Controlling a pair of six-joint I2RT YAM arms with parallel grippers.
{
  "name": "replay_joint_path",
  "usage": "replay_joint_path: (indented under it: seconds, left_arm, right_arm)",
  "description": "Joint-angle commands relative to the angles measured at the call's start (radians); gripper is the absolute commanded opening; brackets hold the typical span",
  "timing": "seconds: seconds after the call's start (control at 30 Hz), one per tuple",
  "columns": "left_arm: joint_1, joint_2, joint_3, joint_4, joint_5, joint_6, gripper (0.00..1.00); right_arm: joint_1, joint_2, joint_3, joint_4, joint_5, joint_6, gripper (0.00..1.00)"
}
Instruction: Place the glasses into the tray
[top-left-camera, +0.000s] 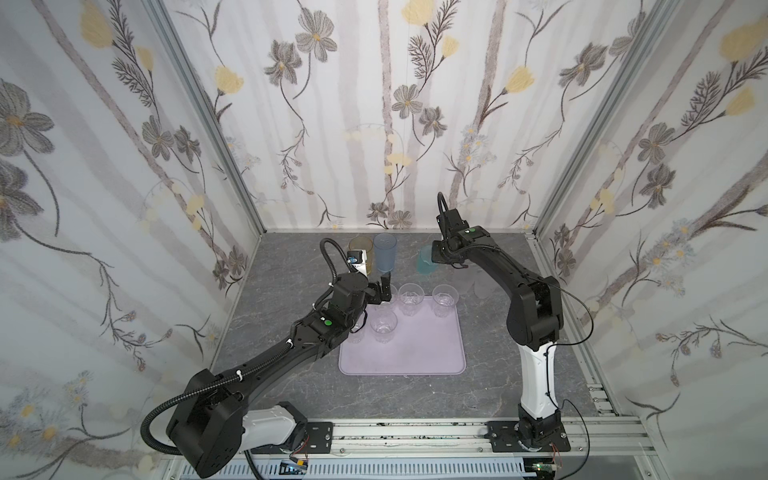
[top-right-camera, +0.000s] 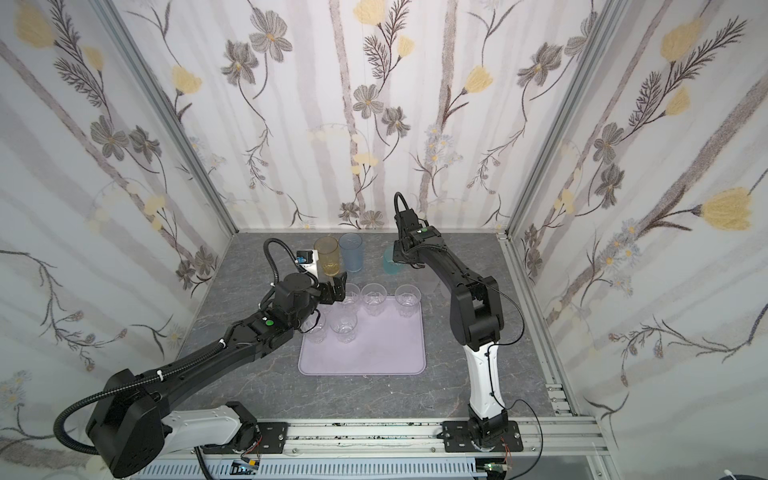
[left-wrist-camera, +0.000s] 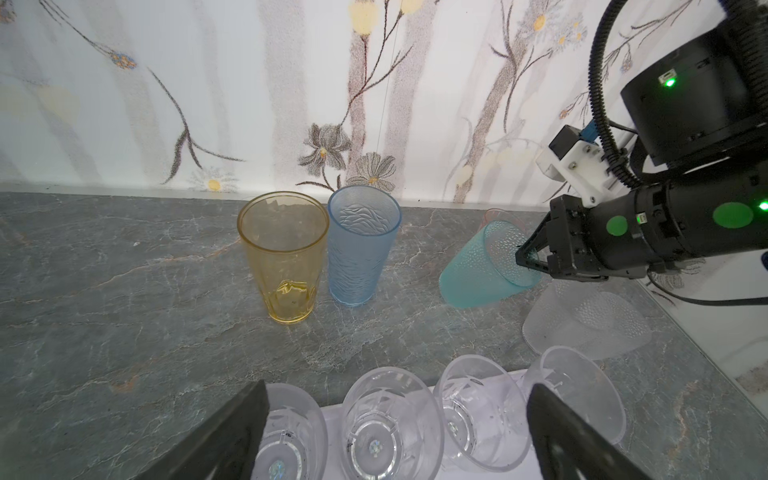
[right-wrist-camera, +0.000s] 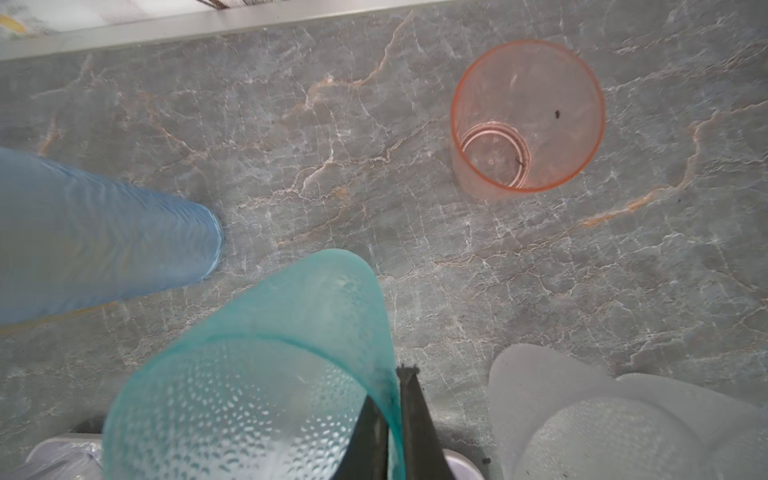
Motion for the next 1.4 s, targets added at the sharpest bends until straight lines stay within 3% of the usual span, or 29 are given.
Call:
replay_joint_path:
  seconds: [0.0,0.17,0.4,0.7,0.9,1.17,1.37]
  left_arm:
    - [0.001,0.024,0.016,0.010,-0.011,-0.008,1.00]
    - [0.002,0.033,0.021,0.010,-0.016,-0.007,1.00]
    - [0.001,0.035,0.020,0.010,-0.018,-0.007,1.00]
    - [-0.008,0.080,0.066,0.012,0.030,0.019,1.00]
    - [-0.061,0.112,0.091,0.019,0.044,0.059,1.00]
    - [-0.169,0.206,0.145,0.034,0.050,0.056,1.00]
    - [-0.178,0.240,0.155,0.032,0.029,0.016,1.00]
  right_arm:
    - [0.003,0.026,0.023,0.001,-0.005,-0.013,0.10]
    - [0.003,0.056,0.044,-0.008,-0.013,-0.016,0.12]
    - [0.003,0.063,0.078,-0.018,-0.018,-0.016,0.28]
    - [-0.014,-0.092,0.041,-0.047,-0.058,-0.009,0.39]
    - [-0.085,-0.292,-0.194,0.019,-0.054,0.005,0.40]
    - [-0.306,-0.476,-0.581,0.160,-0.057,0.028,0.43]
    - [-0.391,-0.480,-0.659,0.229,-0.121,0.038,0.44]
